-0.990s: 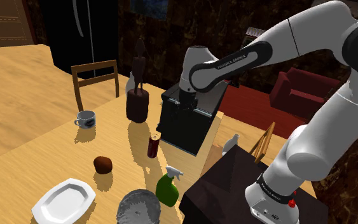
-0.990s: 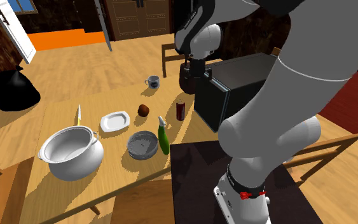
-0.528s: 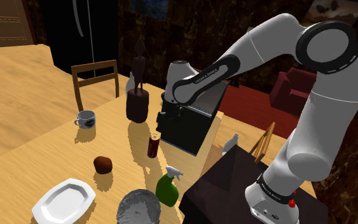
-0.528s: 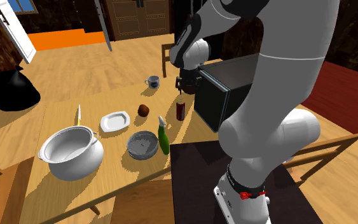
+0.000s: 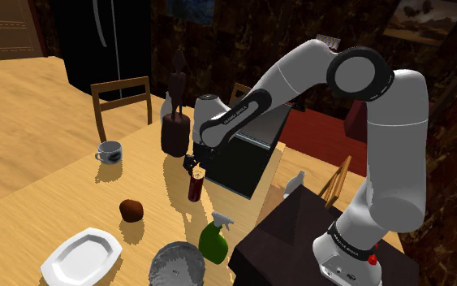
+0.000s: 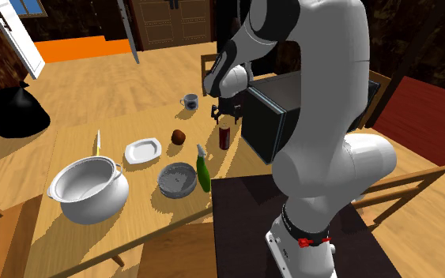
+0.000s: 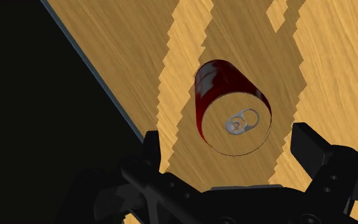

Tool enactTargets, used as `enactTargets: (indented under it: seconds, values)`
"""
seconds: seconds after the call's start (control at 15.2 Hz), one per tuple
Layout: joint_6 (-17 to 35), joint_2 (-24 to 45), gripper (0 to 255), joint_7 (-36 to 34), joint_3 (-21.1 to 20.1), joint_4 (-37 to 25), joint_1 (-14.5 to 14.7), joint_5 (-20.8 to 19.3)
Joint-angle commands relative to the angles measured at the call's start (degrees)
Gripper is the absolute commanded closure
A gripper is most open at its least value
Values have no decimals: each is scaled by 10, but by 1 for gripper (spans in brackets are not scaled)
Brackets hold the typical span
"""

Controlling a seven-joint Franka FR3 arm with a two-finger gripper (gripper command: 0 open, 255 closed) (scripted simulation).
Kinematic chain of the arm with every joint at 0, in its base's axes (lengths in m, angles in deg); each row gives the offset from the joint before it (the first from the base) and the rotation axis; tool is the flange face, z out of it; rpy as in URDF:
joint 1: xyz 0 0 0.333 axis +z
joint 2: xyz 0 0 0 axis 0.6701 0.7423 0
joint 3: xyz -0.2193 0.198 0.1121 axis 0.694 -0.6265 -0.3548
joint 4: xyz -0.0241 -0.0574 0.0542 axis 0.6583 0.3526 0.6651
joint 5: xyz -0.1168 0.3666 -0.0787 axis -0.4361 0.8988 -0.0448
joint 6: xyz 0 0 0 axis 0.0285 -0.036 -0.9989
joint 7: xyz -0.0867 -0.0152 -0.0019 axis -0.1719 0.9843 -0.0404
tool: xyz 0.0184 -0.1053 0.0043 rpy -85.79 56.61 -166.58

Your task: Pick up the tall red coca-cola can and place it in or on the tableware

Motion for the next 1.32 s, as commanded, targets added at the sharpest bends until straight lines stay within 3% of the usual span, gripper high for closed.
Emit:
enactTargets:
  seconds: [0.0,0.4,0.86,0.92,1.25]
  values:
    - [9,23,0,-2,2,-14,2,-3]
    - [39,58,0,-6,7,-18,5,-9]
    - [39,58,0,-6,7,-18,5,-9]
    - [39,58,255,-6,7,-18,5,-9]
    - [39,58,255,-6,7,-18,5,-9]
